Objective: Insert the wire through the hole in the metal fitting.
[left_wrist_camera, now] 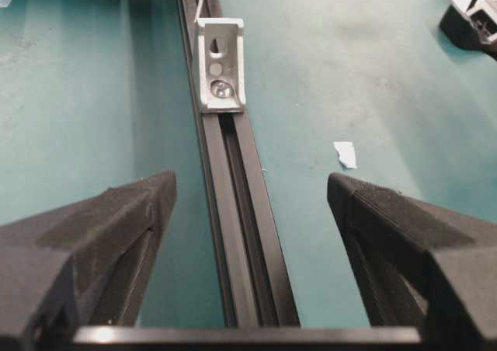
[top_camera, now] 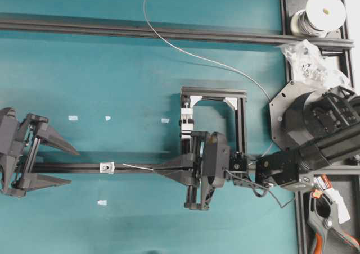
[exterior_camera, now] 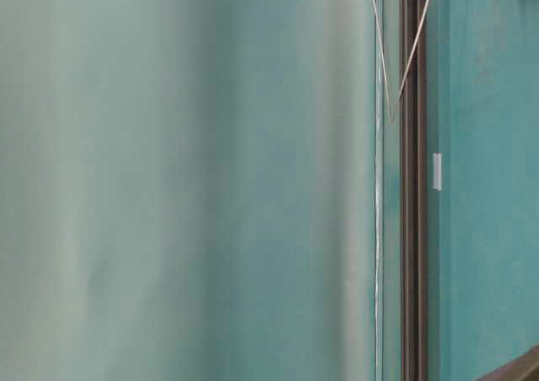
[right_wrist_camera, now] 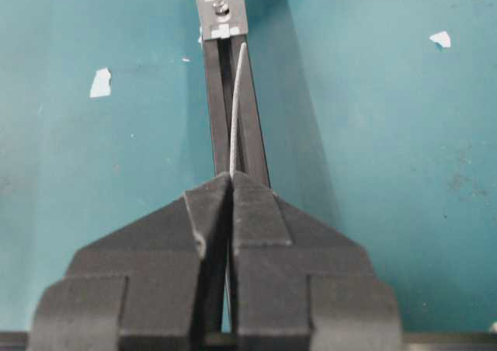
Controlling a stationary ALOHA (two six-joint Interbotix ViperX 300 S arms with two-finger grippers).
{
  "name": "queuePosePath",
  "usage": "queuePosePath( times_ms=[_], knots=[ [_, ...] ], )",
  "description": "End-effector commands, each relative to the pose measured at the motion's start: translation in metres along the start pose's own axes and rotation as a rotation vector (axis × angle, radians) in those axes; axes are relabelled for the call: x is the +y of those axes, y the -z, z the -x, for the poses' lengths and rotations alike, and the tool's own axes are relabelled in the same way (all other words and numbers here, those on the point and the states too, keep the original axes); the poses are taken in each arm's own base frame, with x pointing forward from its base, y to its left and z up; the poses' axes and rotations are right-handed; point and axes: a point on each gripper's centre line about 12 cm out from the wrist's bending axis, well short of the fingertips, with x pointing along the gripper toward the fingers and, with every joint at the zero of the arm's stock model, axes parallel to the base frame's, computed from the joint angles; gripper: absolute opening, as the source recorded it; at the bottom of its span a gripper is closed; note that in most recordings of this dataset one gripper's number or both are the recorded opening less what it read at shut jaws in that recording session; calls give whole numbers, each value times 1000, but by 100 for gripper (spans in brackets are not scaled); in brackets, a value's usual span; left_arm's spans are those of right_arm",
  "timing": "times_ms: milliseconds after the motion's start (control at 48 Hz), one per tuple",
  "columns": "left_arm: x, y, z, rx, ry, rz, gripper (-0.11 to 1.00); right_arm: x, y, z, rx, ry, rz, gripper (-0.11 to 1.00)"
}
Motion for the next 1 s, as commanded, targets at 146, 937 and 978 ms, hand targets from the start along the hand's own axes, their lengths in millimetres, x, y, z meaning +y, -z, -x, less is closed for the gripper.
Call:
queuePosePath(
  times_ms=[146, 937, 978],
  knots=[
    [-2, -8, -1, -33, 7, 1, 85, 6, -8, -3, -25, -12, -15, 0],
    [-3, -8, -3, -34, 10, 1, 85, 6, -12, -15, -38, -4, -6, 0],
    [-3, -8, -3, -34, 9, 1, 85, 6, -11, -16, -37, -5, -5, 0]
  ],
)
